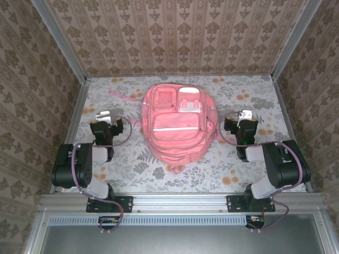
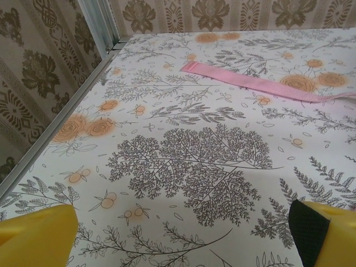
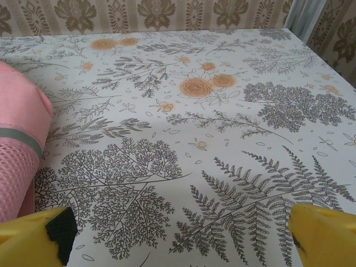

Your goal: Pack books, pencil case, and school supplies into a backpack

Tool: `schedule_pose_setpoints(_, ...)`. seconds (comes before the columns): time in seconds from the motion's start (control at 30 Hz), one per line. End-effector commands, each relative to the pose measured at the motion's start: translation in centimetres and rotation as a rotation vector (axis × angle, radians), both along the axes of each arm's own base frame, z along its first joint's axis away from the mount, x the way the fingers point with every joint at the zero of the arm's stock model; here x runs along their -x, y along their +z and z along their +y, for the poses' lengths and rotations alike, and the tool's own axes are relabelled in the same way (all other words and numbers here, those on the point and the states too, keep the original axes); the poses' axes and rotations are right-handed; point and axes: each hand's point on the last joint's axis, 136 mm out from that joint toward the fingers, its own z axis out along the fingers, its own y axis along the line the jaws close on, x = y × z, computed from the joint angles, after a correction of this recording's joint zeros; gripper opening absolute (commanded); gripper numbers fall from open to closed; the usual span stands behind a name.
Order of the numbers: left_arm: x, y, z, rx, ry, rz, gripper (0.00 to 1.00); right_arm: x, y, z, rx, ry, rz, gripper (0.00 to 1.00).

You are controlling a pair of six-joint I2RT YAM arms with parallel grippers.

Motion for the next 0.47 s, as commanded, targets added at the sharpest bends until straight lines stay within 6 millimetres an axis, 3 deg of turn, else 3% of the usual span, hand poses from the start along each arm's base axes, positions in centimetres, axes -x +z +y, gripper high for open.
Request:
schedule_pose_setpoints(0.0,-0.58,0.16,-0.68,-0.028,-0.035,0.009,1.00,-0.72,1.26,-0.26,-0.014,-0.019,-0.048,1.00)
schedule_pose_setpoints(0.43,-0.62,0.13,-0.70,-0.029,-0.035,0.012,1.00,-0.64,1.32,-0.24,-0.014,-0.016,-0.052,1.00)
